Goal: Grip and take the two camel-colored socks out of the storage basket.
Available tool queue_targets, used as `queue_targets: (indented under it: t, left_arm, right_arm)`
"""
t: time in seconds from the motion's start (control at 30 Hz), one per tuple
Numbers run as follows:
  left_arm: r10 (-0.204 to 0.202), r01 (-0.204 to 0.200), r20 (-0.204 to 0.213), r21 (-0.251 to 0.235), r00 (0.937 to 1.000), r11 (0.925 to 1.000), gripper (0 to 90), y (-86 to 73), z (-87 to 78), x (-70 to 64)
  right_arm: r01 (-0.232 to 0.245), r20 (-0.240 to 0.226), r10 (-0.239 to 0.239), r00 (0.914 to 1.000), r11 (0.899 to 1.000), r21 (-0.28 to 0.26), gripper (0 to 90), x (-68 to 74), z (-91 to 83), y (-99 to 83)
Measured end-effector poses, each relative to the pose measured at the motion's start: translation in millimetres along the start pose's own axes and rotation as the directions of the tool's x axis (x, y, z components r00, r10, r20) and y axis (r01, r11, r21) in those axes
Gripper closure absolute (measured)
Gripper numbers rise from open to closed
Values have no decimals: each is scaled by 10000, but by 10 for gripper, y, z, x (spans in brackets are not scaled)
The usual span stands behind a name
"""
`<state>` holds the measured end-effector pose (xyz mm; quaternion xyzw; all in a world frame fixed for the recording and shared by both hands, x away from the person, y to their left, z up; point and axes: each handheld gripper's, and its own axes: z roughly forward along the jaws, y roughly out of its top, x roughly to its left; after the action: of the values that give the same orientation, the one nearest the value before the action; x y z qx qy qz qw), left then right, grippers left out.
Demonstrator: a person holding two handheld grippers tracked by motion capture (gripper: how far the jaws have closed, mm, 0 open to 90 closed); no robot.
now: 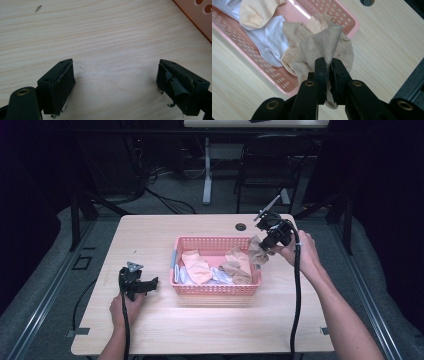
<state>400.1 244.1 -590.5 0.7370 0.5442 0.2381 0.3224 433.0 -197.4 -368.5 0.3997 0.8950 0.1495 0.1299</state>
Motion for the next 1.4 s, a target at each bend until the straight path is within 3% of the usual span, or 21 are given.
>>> queue_targets:
  t: [0.5,0.67,0.97,1.13,1.4]
  left_arm:
    - [-1,1,0,1,10000,10000,145,0,0,0]
    - [0,0,1,2,10000,10000,146,0,0,0]
    - [-2,2,0,1,10000,10000,146,0,0,0]
    - [-2,2,0,2,10000,10000,146,0,0,0]
    - [2,-2,1,6,10000,10000,146,0,-1,0]
  right_arm:
    - [-502,651,485,9967,9984,248,843,-248,-142,-242]
    - [-721,795,672,9946,9956,603,846,-361,-137,-350]
    - [-1234,1435,1084,9837,9873,1001,847,-564,46,-558]
    - [-1364,1564,1167,9808,9831,1220,847,-624,120,-627]
    - [-1843,1363,1670,9765,9748,1260,848,-717,295,-766]
